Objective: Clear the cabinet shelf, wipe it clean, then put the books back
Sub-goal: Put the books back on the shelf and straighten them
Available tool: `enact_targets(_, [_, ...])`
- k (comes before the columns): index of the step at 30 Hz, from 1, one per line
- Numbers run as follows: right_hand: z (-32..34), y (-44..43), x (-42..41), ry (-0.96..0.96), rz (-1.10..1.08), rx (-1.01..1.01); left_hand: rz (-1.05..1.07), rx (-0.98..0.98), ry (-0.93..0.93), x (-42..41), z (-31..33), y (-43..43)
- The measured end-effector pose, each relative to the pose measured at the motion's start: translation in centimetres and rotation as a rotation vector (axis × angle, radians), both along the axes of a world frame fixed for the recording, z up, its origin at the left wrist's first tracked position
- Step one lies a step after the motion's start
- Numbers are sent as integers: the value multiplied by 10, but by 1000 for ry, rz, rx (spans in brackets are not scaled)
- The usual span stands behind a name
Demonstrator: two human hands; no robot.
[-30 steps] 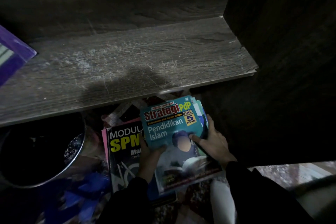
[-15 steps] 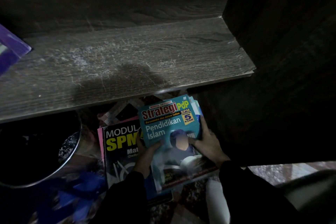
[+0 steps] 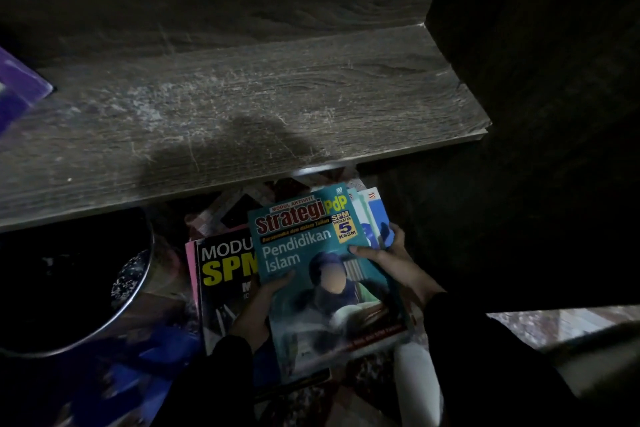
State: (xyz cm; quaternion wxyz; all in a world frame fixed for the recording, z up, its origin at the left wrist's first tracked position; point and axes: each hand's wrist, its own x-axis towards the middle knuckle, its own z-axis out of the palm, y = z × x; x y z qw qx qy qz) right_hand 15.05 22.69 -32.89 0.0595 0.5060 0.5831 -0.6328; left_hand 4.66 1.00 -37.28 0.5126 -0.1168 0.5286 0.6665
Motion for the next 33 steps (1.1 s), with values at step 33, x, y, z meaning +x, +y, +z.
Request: enact_targets(33, [136, -42, 5, 36, 737, -75, -217, -91, 315, 7, 137, -65])
